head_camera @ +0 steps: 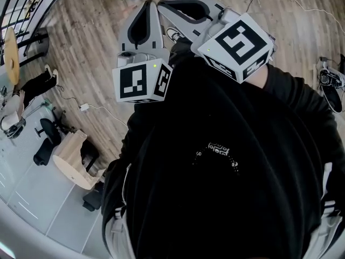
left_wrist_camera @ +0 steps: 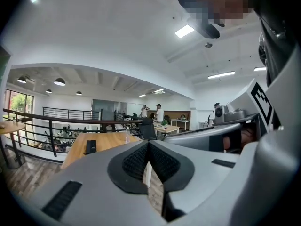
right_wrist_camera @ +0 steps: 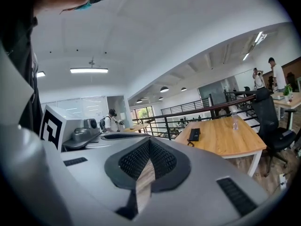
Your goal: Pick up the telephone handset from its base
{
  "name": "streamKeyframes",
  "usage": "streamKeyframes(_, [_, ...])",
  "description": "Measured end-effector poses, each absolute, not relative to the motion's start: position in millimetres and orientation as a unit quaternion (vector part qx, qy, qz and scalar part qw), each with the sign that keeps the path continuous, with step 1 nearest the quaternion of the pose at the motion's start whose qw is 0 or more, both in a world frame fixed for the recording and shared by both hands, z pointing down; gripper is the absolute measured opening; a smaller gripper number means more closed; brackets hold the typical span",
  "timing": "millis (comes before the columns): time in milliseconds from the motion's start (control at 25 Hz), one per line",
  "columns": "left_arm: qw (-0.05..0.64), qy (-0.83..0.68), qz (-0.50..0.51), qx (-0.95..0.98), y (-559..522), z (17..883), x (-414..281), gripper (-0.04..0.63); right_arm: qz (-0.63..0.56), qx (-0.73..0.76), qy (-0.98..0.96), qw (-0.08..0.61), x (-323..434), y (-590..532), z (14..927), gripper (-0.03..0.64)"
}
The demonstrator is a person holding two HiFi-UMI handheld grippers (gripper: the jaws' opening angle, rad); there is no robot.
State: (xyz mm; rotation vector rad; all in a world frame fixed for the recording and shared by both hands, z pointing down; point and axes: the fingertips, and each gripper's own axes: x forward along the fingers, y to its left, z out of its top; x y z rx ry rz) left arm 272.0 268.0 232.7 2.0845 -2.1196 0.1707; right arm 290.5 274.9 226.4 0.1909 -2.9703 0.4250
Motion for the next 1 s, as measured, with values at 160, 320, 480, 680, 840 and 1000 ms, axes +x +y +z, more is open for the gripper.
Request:
streamKeyframes(160, [0.088,-0.694,0.057,0.712,254,236,271,-0.003,0.151,0.078,-0.983,0.075,291,263,232,0.017])
streamKeyframes(320, [0.096,-0.685,0.062,0.719,244,240,260,-0.003,0.153,0.081,-0.981,0.081,280,254,236,0.017])
streamKeyframes(480, [0.101,-0.682,0.065,0.721,234,245,240,-0.003,0.157,0.082,-0.981,0.085,260,246,241,0.017])
streamKeyframes(680, [0.108,-0.676,0.066,0.726,218,252,216,-0.003,0.166,0.084,-0.978,0.094,236,231,249,0.017])
streamKeyframes(840, [0.109,-0.678,0.060,0.724,206,256,190,-0.003,0.163,0.084,-0.978,0.100,212,220,255,0.017])
streamKeyframes(1000, [0.109,-0.680,0.054,0.723,192,259,158,-0.003,0.160,0.085,-0.978,0.100,179,208,256,0.017])
